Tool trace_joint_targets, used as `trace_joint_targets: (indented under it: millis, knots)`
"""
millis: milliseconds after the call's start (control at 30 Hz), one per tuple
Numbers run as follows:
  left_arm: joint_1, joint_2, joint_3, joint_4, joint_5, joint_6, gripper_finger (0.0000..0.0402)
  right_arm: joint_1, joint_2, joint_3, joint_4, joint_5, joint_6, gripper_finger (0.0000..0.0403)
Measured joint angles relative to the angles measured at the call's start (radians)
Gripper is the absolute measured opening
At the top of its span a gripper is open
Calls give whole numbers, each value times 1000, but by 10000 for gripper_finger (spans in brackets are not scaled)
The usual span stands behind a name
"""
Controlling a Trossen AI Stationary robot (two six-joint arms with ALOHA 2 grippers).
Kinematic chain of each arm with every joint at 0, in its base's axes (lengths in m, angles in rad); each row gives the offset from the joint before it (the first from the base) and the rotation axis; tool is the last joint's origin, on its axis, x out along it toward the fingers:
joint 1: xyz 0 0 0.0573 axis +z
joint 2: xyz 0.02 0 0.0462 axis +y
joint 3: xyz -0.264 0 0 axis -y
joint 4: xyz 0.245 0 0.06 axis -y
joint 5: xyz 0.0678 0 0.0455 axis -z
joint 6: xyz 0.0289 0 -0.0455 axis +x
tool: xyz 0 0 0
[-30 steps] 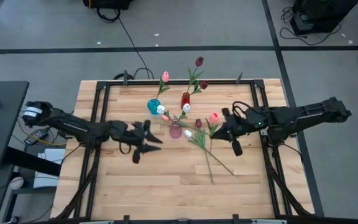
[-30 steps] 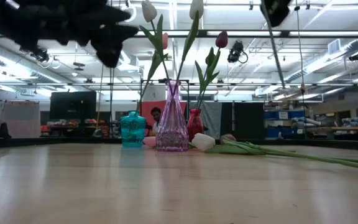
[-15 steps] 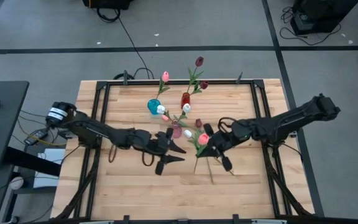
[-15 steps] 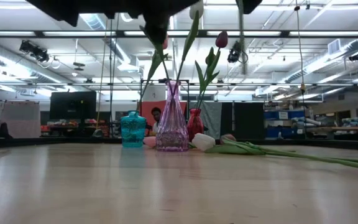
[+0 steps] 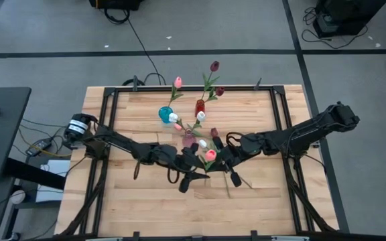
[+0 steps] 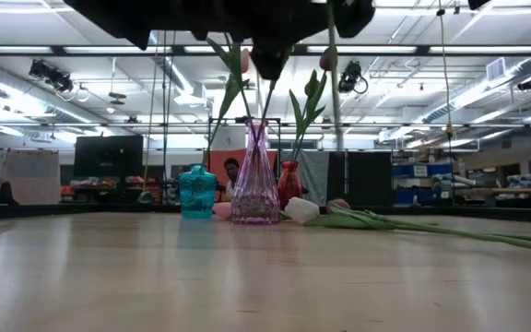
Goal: Sort flowers into vase by color
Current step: Put the bottom pink tulip into the blue vase
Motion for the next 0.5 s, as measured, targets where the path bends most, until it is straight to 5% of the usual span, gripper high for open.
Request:
trace_joint_targets:
  millis: [133, 333, 500]
  knots:
    - [2, -7, 1, 1, -2, 1, 116, 0, -4, 0, -19, 9, -3, 9]
    - [2, -14, 3, 2, -12, 2, 20, 0, -8, 1, -43, 27, -14, 13]
    - [2, -14, 3, -4, -19, 3, 10, 5, -12, 1, -49, 35, -3, 60]
